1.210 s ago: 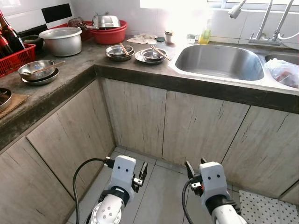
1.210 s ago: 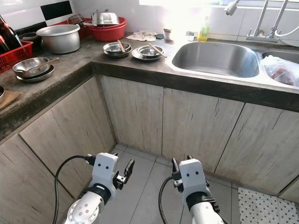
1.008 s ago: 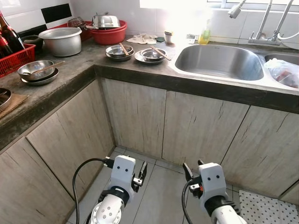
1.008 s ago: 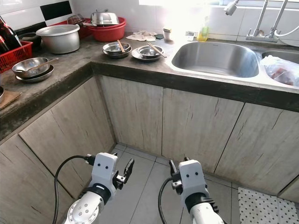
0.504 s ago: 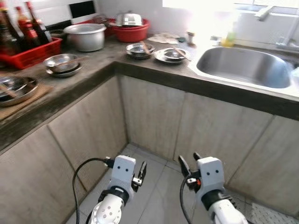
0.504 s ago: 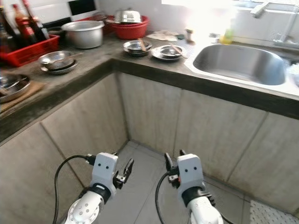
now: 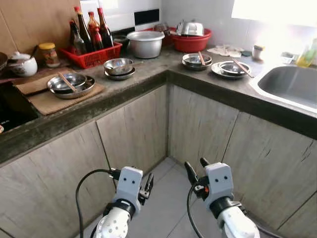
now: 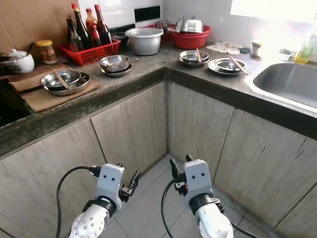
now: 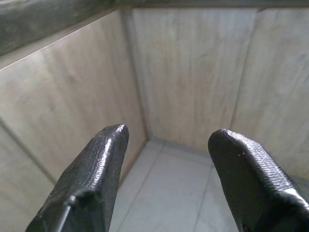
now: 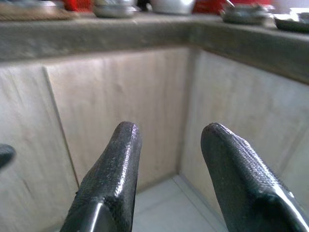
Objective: Kitchen organization
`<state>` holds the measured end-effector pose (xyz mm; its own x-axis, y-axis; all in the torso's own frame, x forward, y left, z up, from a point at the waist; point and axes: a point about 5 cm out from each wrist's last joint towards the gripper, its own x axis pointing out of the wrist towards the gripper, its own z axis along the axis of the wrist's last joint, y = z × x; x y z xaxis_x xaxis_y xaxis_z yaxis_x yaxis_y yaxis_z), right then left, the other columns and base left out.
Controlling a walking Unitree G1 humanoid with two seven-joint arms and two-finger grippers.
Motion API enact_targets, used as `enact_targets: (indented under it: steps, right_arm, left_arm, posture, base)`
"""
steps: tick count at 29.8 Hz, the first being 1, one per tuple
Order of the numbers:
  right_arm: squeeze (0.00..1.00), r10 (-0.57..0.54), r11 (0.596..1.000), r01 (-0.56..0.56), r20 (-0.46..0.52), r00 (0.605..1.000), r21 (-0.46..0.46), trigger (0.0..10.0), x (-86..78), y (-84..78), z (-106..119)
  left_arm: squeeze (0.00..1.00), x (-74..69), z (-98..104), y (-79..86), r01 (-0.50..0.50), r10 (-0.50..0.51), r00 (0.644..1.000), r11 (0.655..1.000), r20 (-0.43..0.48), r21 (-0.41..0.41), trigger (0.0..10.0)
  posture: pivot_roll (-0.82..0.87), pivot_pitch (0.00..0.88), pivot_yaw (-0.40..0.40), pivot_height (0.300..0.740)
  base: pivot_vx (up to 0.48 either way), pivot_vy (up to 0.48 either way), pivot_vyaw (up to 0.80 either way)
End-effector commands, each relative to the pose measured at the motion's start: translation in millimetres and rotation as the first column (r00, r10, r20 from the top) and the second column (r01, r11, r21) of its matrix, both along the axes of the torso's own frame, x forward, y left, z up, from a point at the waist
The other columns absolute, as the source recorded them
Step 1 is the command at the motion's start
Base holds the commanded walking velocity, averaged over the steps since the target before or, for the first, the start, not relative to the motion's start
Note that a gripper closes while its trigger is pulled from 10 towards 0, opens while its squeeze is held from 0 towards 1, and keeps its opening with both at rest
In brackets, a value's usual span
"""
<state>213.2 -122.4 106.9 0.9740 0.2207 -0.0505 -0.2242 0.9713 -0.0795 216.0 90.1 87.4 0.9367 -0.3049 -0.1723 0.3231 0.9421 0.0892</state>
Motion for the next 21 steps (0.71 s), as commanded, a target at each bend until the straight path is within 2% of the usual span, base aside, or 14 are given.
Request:
enact_targets:
  steps: [1,13,21]
  right_arm:
    - [0.00,-0.003,1.000,0.003,0.010,1.000,0.012,10.0,3.5,0.2,1.8]
    - [0.00,-0.020,0.999,0.020,0.012,1.000,0.028,10.0,9.5,-3.7,3.6]
    - [0.00,0.003,0.999,-0.004,0.018,1.000,0.036,10.0,11.7,1.3,4.5]
  left_arm:
    - [0.00,1.7,-0.4,2.9,-0.005,0.005,1.000,1.000,0.003,0.014,10.0]
    - [0.00,3.0,0.7,2.5,-0.003,0.003,1.000,1.000,0.009,0.012,10.0]
    - [0.00,4.0,0.8,2.7,-0.004,0.004,1.000,1.000,0.009,0.015,10.0]
  posture:
    - [0.08,0.000,-0.017,0.740]
    - [0.09,0.000,-0.019,0.740]
    - [0.09,0.000,-0.022,0.740]
  base:
    - [0.259,0.000,0.00]
    - [0.275,0.000,0.00]
    - [0.289,0.000,0.00]
